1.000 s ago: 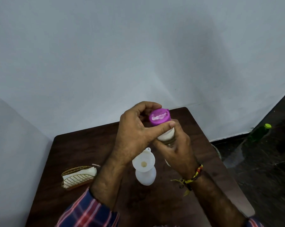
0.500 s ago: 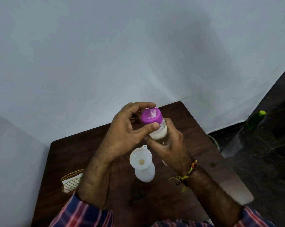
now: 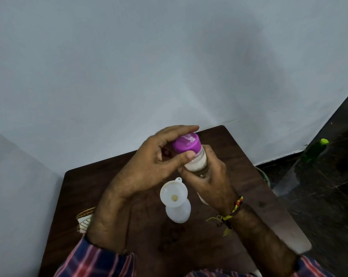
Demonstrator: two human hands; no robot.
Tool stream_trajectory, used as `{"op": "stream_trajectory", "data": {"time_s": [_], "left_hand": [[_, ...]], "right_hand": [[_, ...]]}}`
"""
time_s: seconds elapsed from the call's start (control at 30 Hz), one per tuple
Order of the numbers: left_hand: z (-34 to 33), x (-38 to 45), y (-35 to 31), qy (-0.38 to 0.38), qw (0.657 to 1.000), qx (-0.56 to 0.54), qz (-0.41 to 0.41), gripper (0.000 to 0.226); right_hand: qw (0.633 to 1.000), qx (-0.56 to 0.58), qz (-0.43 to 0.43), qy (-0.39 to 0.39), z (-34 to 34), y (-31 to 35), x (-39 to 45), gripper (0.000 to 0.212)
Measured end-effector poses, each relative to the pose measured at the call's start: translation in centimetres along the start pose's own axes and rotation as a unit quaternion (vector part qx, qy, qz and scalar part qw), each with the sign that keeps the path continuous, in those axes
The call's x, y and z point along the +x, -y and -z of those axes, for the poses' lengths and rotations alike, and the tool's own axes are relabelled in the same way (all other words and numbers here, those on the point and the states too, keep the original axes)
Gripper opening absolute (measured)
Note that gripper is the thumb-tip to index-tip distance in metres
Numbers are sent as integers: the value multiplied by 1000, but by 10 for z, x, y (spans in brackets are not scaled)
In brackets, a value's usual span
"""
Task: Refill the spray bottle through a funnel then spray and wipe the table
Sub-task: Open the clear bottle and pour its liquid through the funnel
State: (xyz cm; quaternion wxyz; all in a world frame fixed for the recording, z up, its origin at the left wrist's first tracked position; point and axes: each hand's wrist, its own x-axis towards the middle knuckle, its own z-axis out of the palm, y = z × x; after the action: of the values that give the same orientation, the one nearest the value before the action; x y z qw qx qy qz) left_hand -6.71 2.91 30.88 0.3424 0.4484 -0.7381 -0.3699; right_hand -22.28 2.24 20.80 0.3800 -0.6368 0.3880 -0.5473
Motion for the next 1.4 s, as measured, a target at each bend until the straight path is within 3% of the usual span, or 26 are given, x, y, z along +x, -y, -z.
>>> {"op": "stream_trajectory", "data": {"time_s": [0.1, 0.27, 0.37, 0.5, 0.63, 0.8, 1.03, 1.23, 1.4], "left_hand": [[6, 1, 6, -7, 1000, -21, 19, 48], [-3, 3, 9, -45, 998, 35, 5, 56], [-2, 3, 7, -29, 998, -51, 27, 53], [-5, 3, 11, -46, 987, -150, 30, 66], [-9, 3, 9, -54, 987, -151, 6, 57], [2, -4, 13, -12, 987, -160, 28, 57], [6, 2, 3, -162, 977, -140, -14, 47], [1, 1, 9, -203, 951, -232, -8, 53], [-10, -11, 33, -211, 947, -240, 21, 57]], "right_hand": [[1000, -9, -1, -5, 2, -1, 0, 44], [1000, -4, 8, -1, 3, -1, 2, 47], [1000, -7, 10, 7, 4, -1, 1, 45], [999, -2, 7, 38, 3, 0, 0, 46], [999, 12, 2, 53, -2, 2, -2, 43], [999, -9, 5, 40, -1, 1, -2, 43], [999, -38, -1, 33, -4, -1, -2, 44], [999, -44, -2, 20, 0, -1, -2, 44], [998, -56, -6, 9, 1, -3, -1, 48]]}}
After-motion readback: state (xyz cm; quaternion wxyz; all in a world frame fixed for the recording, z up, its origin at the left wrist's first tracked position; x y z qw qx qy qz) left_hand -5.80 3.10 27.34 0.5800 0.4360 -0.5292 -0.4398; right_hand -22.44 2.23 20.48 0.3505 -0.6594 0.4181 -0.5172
